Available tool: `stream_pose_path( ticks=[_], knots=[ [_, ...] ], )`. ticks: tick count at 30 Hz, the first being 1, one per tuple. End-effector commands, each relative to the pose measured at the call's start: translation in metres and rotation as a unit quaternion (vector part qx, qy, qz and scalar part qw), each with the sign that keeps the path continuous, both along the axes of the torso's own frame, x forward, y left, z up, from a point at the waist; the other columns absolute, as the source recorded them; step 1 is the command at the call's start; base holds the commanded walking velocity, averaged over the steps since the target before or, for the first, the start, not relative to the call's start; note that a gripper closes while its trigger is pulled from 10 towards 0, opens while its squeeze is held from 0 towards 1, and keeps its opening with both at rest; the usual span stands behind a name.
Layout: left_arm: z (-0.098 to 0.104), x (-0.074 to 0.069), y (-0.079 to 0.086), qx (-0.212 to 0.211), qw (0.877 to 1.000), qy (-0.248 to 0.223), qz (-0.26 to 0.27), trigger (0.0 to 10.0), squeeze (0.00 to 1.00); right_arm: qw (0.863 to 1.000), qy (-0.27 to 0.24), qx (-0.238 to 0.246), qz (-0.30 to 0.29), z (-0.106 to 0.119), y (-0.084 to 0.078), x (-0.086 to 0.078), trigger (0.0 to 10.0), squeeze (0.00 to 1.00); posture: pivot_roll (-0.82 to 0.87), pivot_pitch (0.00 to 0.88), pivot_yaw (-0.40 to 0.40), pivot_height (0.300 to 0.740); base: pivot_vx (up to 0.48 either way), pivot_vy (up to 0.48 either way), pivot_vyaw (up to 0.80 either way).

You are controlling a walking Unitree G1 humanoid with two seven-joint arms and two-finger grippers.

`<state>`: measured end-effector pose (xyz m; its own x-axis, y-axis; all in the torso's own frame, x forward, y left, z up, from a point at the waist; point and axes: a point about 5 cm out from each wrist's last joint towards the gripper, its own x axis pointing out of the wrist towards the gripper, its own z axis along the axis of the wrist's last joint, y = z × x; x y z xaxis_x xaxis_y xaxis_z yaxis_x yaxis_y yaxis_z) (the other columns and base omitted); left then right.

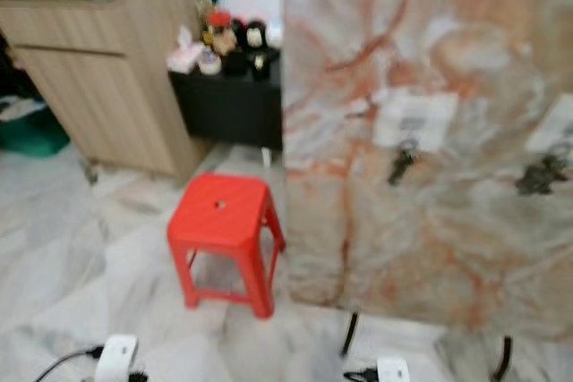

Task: Hang keys on a hook

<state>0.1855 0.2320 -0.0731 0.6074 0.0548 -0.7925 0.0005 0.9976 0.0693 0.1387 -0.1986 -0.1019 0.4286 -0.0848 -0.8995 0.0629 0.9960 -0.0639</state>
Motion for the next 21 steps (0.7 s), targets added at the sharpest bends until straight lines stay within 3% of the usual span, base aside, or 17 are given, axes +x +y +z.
stream_pose_path(
  ticks=[1, 21],
  knots=[
    [-0.0026, -0.0049, 0.0001, 0.004, 1.000, 0.014, -0.009, 10.0, 0.00, 1.000, 0.004, 0.000, 0.001, -0.0010, 0.0000, -0.0028, 10.0, 0.00, -0.05, 0.000, 0.063, 0.708, 0.000, -0.465, 0.00],
    [-0.0026, -0.0049, 0.0000, 0.005, 1.000, 0.014, -0.014, 10.0, 0.00, 1.000, 0.002, 0.000, -0.009, -0.0011, -0.0002, -0.0033, 10.0, 0.00, -0.05, 0.000, 0.063, 0.708, 0.000, -0.466, 0.00]
  ],
)
